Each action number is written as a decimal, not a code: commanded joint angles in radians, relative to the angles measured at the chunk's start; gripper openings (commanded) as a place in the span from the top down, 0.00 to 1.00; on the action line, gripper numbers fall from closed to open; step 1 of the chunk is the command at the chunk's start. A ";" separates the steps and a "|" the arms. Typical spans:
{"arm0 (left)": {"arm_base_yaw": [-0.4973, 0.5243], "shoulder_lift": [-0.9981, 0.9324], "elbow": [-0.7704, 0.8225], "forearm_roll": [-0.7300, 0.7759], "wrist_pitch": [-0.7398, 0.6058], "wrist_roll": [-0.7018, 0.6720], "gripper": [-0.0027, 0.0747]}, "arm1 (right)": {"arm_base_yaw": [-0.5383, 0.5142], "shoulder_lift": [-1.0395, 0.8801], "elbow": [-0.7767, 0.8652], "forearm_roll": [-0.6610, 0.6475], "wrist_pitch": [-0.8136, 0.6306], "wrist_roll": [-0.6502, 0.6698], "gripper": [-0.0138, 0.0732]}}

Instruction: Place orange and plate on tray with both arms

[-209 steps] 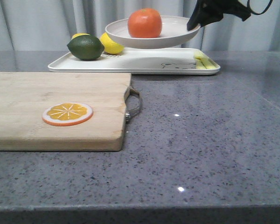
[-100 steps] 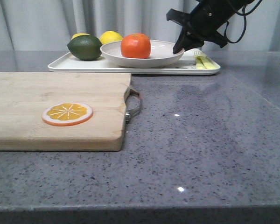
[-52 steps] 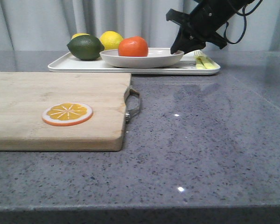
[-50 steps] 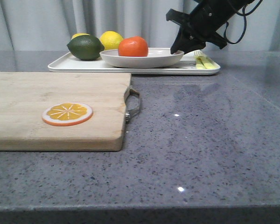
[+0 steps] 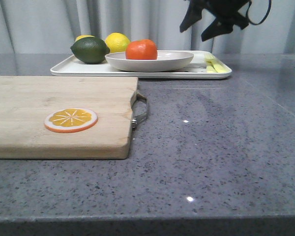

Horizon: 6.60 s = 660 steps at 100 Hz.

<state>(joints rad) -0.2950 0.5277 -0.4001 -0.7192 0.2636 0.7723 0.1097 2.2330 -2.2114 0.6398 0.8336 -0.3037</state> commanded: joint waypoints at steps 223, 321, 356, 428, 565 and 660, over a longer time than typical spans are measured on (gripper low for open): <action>0.005 0.000 -0.030 -0.108 -0.170 -0.007 0.86 | -0.061 -1.849 1.788 0.027 -0.640 -0.451 0.92; 0.005 -0.002 -0.026 -0.091 -0.176 -0.007 0.99 | -0.061 -1.849 1.788 0.027 -0.630 -0.451 0.92; 0.059 -0.174 0.120 0.803 -0.251 -0.888 0.99 | -0.061 -1.849 1.788 0.027 -0.630 -0.451 0.92; 0.281 -0.566 0.410 0.814 -0.216 -0.901 0.99 | -0.061 -1.849 1.788 0.027 -0.630 -0.451 0.92; 0.281 -0.566 0.410 0.742 -0.291 -0.906 0.99 | -0.013 -2.057 2.011 -0.547 -0.801 0.148 0.92; 0.281 -0.566 0.410 0.742 -0.291 -0.906 0.99 | -0.018 -2.254 2.217 -0.736 -0.834 0.378 0.92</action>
<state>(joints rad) -0.0162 -0.0044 0.0013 0.0307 0.0534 -0.1262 0.0953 -0.0093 0.0290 -0.0815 0.0820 0.0735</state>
